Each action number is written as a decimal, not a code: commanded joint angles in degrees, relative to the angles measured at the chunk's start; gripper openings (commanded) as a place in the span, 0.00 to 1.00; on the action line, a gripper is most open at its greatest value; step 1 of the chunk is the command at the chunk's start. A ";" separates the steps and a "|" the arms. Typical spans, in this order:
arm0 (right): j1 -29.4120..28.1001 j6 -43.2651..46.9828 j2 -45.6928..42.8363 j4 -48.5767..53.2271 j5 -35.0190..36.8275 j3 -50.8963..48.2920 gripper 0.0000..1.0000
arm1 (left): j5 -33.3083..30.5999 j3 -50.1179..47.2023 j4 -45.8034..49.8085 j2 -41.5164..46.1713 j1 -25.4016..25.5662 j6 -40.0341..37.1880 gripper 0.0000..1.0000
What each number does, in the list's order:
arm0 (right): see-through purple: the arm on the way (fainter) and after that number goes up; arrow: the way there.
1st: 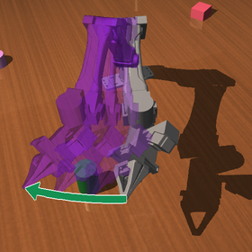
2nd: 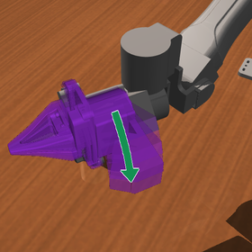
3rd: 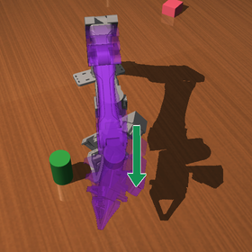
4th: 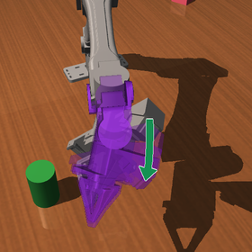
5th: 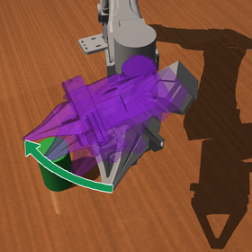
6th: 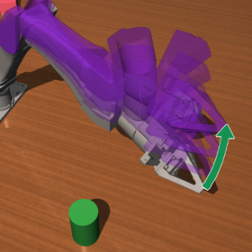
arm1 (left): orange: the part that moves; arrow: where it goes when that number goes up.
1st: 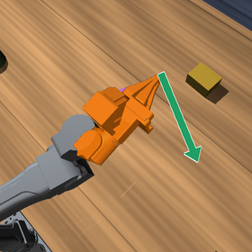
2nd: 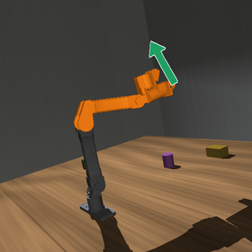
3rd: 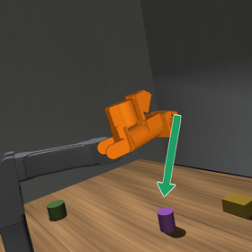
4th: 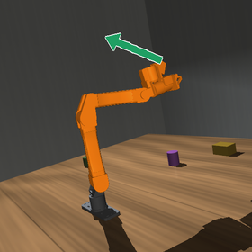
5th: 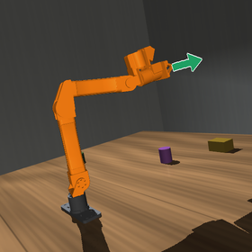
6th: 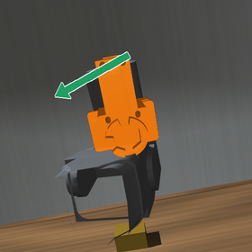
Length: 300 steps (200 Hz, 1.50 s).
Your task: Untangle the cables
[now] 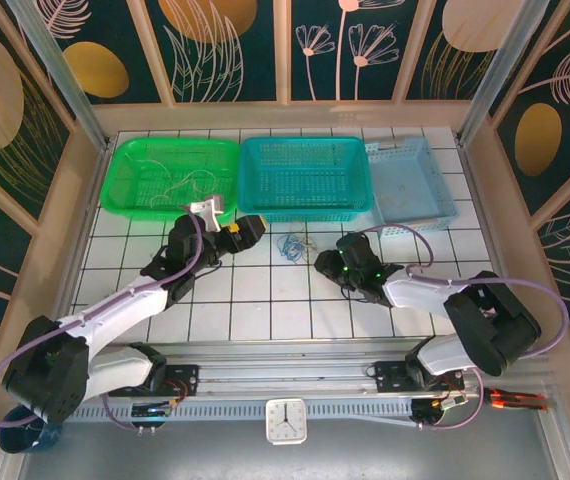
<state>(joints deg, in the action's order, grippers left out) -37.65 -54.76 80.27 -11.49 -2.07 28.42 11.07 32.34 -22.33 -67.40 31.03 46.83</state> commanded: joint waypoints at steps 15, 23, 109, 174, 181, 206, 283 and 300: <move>1.86 -0.70 2.32 -4.84 -1.90 0.05 0.40 | -1.92 -0.01 -3.55 -1.13 0.95 0.76 0.99; 2.35 -0.59 2.86 -5.28 -2.36 0.22 0.40 | -2.18 -0.20 -3.71 -1.25 1.21 0.73 0.99; 4.87 1.15 7.55 -10.66 -8.98 1.99 0.00 | -2.42 0.26 -4.24 -3.09 1.85 0.29 0.99; 3.43 7.35 -7.22 -0.73 -7.60 3.19 0.00 | -2.47 0.49 -3.85 -2.83 1.86 -1.15 0.99; 3.29 8.14 -8.59 0.31 -7.60 3.60 0.00 | -2.29 0.53 -3.79 -2.96 1.90 -1.37 0.99; 2.49 11.75 -11.72 1.04 -8.33 4.65 0.00 | -1.78 0.62 -3.93 -3.34 1.93 -2.15 0.99; 2.27 11.99 -11.16 -3.90 -12.25 2.84 0.00 | 4.78 1.49 -8.55 -5.67 2.31 -0.09 0.96; 2.29 11.67 -11.61 -4.76 -12.74 2.34 0.00 | 5.67 2.24 -8.65 -6.54 2.91 -0.20 0.93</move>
<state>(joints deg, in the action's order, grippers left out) -34.94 -43.40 68.84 -13.43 -12.84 31.90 13.34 32.47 -27.31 -72.62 32.91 46.30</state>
